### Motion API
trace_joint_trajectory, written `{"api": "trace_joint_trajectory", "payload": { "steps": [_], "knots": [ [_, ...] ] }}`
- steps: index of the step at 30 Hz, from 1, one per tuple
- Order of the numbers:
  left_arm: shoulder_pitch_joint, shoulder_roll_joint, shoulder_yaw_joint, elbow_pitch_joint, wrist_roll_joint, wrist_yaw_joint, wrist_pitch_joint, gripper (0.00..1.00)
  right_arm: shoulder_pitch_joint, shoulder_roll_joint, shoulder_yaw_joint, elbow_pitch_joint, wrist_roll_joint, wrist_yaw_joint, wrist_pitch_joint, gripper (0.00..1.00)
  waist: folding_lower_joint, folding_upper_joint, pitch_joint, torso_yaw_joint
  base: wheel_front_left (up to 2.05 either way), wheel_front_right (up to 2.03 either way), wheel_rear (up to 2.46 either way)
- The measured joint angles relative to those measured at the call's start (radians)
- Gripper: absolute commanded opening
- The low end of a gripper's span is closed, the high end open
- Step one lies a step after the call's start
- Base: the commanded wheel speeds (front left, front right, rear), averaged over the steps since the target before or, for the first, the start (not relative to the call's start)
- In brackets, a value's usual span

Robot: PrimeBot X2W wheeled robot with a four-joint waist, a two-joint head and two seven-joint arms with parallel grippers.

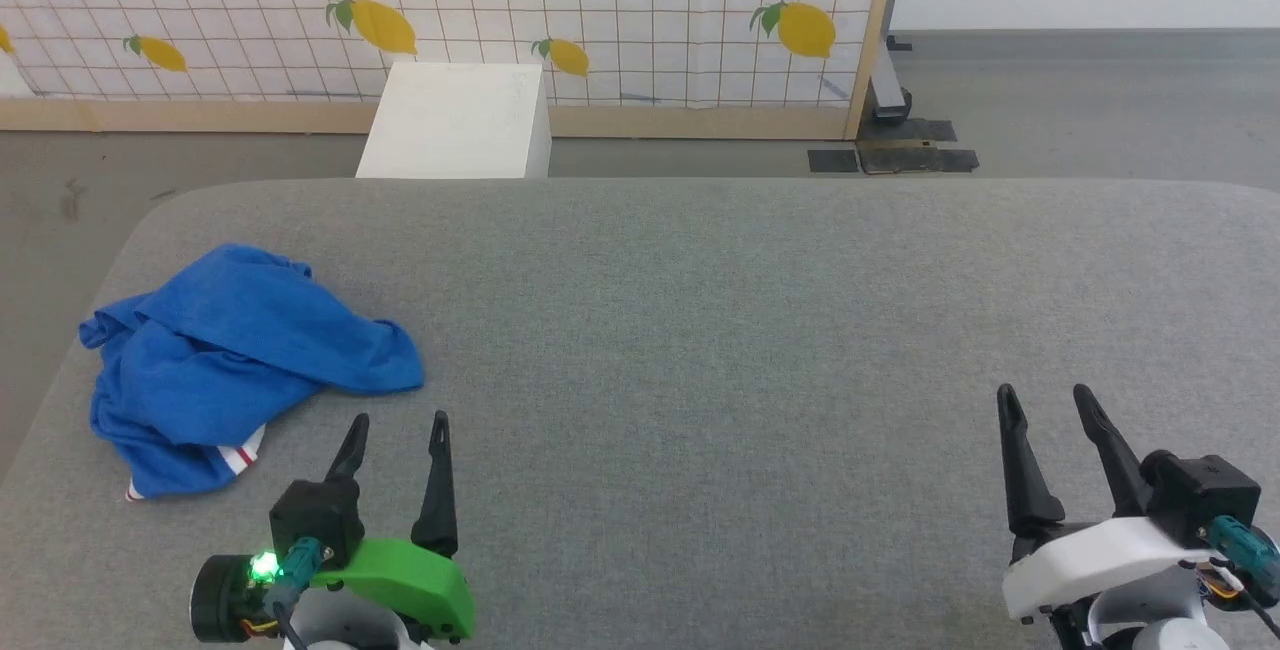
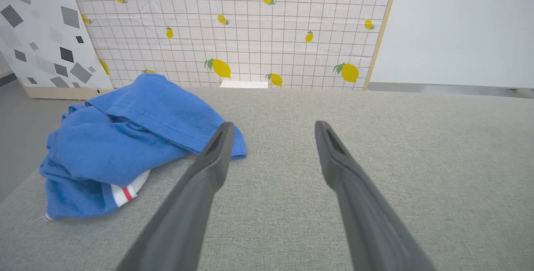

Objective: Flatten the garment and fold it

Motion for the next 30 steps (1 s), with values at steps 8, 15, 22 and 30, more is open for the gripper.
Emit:
{"api": "trace_joint_trajectory", "payload": {
  "steps": [8,15,22,30],
  "knots": [
    [0.000,0.000,0.004,0.011,-0.009,-0.003,-0.014,1.00,0.000,0.000,0.001,0.014,0.007,0.000,-0.014,1.00,0.0000,0.0000,-0.002,0.013,0.00,0.00,0.00],
    [0.002,0.000,0.016,0.016,-0.018,-0.003,-0.031,1.00,0.000,0.000,0.017,0.028,0.013,0.000,-0.030,1.00,0.0000,0.0000,-0.006,0.049,0.00,0.00,0.00],
    [0.019,0.000,0.048,0.019,-0.023,0.001,-0.054,1.00,0.000,0.001,0.060,0.060,0.012,0.000,-0.054,1.00,0.0000,0.0000,-0.013,0.155,0.00,0.00,0.00],
    [0.036,0.001,0.068,0.019,-0.026,0.003,-0.067,1.00,0.000,0.001,0.091,0.086,0.012,0.000,-0.067,1.00,0.0000,0.0000,-0.023,0.253,0.00,0.00,0.00]
  ]
}}
